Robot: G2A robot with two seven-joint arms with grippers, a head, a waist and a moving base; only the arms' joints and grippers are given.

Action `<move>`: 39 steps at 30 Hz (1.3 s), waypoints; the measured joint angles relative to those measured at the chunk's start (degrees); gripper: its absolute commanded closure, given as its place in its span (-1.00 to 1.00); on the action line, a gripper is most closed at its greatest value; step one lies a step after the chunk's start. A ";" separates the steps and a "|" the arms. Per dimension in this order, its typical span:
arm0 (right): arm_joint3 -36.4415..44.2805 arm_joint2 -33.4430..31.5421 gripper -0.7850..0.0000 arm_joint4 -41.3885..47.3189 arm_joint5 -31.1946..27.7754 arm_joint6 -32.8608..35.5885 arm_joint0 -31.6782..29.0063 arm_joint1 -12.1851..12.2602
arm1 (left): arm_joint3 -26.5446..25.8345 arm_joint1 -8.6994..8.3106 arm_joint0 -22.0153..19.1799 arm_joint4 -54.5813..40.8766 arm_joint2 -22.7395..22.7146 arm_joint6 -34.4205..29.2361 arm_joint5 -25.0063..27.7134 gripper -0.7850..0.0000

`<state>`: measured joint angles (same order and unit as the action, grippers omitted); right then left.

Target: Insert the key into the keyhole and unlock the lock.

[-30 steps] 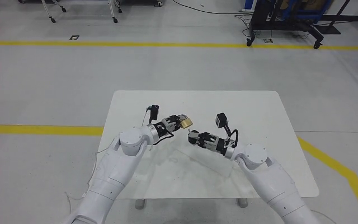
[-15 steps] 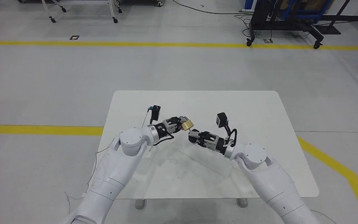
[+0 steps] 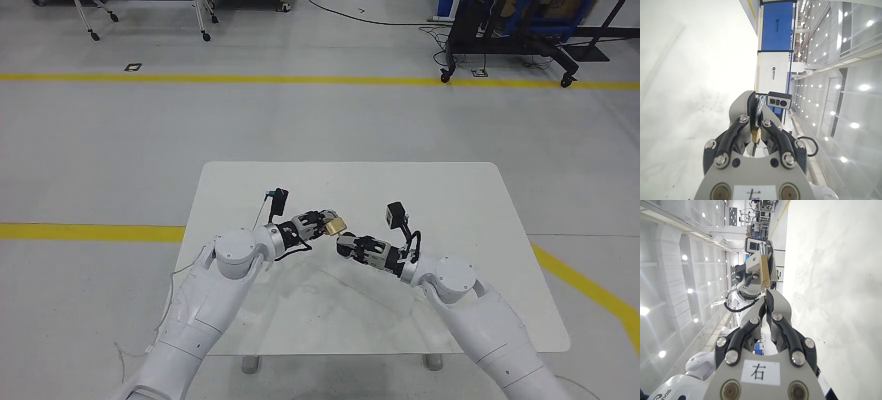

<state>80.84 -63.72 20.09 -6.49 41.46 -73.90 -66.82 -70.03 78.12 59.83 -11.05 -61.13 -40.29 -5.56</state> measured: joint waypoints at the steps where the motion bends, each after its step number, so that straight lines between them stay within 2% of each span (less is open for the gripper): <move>1: 0.06 0.00 1.00 -0.05 0.05 -0.05 0.00 -0.01 | -0.10 -0.03 0.03 0.17 0.08 -0.11 0.01 1.00; 12: -0.32 0.07 0.98 -0.49 0.51 -1.35 0.43 -0.20 | -0.52 -0.23 0.05 0.89 0.51 -0.76 0.15 1.00; 13: -0.36 0.07 0.41 -0.32 0.51 -1.59 0.43 -0.24 | -0.51 -0.24 0.03 0.82 0.52 -0.76 0.11 1.00; 14: -0.37 0.04 -0.41 -0.13 0.49 -1.74 0.43 -0.27 | -0.51 -0.24 0.02 0.73 0.53 -0.75 0.10 1.00; 15: -0.38 0.01 -0.65 0.04 0.47 -1.86 0.42 -0.29 | -0.51 -0.25 0.00 0.64 0.53 -0.75 0.09 1.00; 16: -0.38 -0.04 -1.00 0.21 0.46 -2.01 0.40 -0.32 | -0.47 -0.25 -0.05 0.54 0.53 -0.74 0.05 1.00; 30: 1.17 -1.19 -1.00 0.30 0.23 -2.23 -0.42 -0.22 | 0.26 -0.21 -1.00 -0.46 0.58 0.33 -0.82 1.00; 39: 1.54 -1.66 -1.00 1.33 -0.03 -2.09 -0.94 -0.21 | 1.31 0.08 -1.03 -3.21 0.05 3.76 -3.09 1.00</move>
<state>82.37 -65.38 21.42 -6.53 39.36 -74.84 -67.02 -68.72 78.20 58.80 -14.26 -61.08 -36.53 -8.65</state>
